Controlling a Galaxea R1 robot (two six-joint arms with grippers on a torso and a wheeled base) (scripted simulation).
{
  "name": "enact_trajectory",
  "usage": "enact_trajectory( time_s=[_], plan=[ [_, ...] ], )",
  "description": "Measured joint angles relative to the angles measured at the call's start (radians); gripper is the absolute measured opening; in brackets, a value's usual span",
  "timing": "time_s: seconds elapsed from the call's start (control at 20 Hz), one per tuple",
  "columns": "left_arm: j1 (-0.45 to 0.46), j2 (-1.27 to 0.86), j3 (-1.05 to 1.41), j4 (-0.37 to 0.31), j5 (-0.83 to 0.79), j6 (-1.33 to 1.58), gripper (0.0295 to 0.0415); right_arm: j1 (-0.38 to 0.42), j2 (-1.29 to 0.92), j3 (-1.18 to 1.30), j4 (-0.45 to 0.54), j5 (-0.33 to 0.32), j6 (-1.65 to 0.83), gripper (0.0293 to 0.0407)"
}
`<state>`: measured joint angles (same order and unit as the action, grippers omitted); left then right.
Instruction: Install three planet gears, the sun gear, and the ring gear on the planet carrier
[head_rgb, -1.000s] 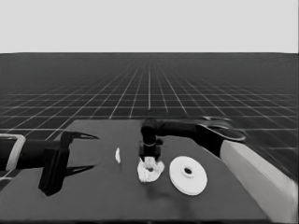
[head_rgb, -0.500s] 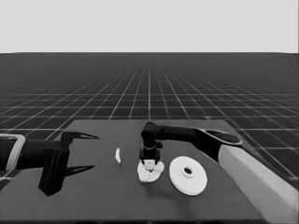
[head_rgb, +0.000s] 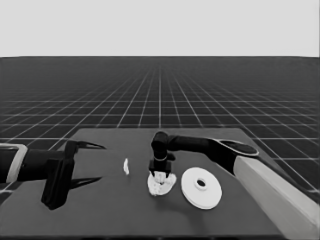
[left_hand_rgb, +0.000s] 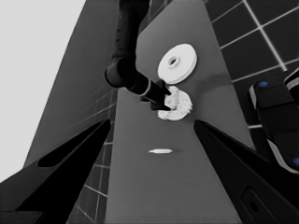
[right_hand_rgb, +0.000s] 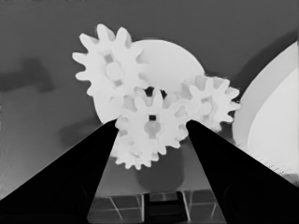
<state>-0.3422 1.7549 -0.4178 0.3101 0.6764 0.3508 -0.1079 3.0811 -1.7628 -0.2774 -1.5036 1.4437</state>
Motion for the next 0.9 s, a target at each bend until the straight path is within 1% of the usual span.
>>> enact_trajectory(
  time_s=[0.9],
  plan=[
    [0.000, 0.000, 0.000, 0.000, 0.000, 0.000, 0.0385, -0.001, 0.000, 0.000, 0.000, 0.000, 0.188, 0.0309]
  ],
)
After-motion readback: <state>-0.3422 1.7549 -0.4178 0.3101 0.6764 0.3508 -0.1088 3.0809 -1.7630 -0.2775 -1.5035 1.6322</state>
